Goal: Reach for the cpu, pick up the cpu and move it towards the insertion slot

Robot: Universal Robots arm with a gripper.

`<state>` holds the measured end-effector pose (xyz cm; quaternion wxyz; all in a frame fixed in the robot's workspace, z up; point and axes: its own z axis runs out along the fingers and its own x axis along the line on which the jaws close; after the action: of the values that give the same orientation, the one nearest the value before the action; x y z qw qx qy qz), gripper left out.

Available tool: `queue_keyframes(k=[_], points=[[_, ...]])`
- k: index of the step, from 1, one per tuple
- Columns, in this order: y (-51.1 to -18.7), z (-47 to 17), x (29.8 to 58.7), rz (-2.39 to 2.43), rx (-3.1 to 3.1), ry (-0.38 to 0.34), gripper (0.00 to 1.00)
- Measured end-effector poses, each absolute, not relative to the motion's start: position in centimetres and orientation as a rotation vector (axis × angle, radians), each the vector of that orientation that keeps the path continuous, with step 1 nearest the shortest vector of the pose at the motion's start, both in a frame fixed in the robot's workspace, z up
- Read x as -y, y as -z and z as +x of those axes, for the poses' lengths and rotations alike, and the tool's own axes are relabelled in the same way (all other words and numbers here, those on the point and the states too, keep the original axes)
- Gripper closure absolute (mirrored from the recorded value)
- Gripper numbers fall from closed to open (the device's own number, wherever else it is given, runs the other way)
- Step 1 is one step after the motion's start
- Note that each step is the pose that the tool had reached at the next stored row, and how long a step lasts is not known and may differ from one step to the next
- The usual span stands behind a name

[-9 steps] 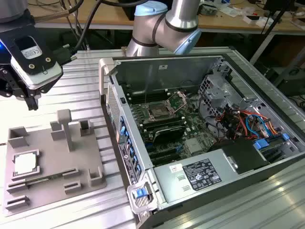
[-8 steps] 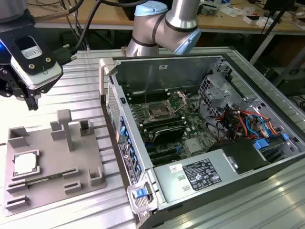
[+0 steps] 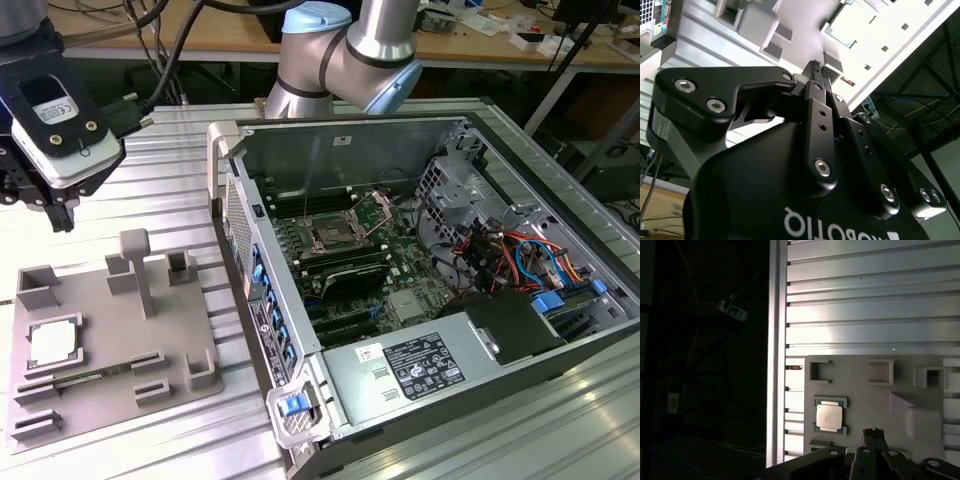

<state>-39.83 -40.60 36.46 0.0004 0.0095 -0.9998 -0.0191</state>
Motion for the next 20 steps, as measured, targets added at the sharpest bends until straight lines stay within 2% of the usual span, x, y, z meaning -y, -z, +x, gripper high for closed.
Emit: queue_keyframes(k=[20], points=[[-36.4, -41.2, 40.6, 0.03, 3.14, 0.06, 0.89]])
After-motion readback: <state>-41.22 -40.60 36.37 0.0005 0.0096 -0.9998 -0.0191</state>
